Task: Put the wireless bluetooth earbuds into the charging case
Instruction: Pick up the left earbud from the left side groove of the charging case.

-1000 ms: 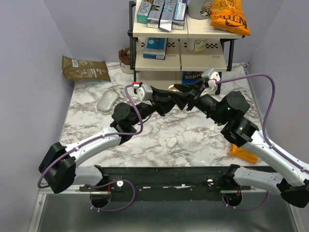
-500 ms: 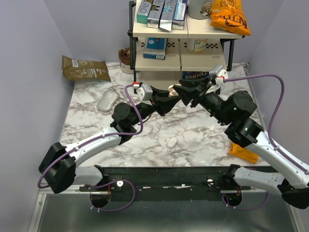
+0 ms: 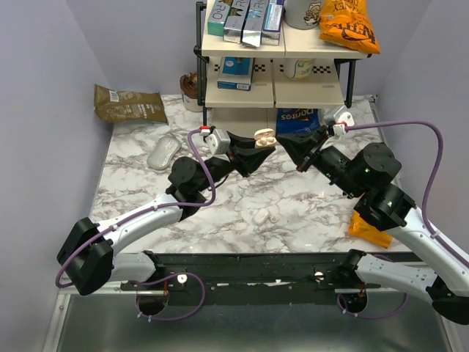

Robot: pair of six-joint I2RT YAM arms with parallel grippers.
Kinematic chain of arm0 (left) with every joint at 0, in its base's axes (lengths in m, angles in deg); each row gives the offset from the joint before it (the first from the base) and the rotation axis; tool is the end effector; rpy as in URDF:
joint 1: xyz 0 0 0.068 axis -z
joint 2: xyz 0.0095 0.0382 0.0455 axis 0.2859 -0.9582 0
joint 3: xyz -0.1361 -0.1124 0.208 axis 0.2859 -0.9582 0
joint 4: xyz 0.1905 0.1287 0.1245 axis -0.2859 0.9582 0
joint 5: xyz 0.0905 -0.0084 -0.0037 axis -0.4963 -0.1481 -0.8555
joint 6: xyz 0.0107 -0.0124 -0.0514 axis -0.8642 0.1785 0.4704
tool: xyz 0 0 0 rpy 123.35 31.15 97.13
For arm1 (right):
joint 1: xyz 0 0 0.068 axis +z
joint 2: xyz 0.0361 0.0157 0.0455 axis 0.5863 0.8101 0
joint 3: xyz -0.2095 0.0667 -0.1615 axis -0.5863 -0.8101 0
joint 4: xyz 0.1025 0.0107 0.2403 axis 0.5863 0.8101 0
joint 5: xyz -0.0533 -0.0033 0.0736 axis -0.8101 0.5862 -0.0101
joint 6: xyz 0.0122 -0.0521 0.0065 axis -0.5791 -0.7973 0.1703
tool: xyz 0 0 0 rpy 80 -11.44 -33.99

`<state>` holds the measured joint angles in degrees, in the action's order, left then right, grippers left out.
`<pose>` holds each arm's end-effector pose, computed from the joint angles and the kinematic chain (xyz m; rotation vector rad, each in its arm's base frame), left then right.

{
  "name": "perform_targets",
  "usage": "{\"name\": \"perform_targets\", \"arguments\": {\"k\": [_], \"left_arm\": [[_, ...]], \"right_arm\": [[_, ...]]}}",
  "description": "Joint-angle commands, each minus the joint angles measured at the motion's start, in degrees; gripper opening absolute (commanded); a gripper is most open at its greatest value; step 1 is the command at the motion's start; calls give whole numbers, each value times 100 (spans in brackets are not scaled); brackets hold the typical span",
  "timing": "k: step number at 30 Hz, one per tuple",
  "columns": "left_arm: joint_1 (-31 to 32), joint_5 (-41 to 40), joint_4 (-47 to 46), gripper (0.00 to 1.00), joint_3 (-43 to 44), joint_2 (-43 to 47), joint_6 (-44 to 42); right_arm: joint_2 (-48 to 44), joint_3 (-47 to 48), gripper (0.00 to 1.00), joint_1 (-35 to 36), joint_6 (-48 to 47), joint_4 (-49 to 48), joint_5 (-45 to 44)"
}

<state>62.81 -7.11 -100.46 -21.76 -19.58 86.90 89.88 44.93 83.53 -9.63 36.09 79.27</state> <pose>0.1853 -0.2088 0.3631 0.5605 1.0434 -1.1713 0.1287 0.1402 0.4560 -0.5528 1.3302 0.6959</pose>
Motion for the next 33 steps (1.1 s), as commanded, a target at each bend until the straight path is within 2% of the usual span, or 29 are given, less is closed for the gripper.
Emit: {"name": "perform_targets", "arguments": {"k": [1,6,13,33], "left_arm": [[4,-47,-60,0,-69,99,-75],[4,-38,-25,0,-51,99,-75],[4,-29,-8,0,-43,99,-66],[4,76,-87,0,-51,82,13]], "right_arm": [[-74,71,1,35,-77,397,540],[13,150,1,26,-77,484,1023],[162,291,1,26,-33,564,1227],[549,581,1,26,-77,651,779]]}}
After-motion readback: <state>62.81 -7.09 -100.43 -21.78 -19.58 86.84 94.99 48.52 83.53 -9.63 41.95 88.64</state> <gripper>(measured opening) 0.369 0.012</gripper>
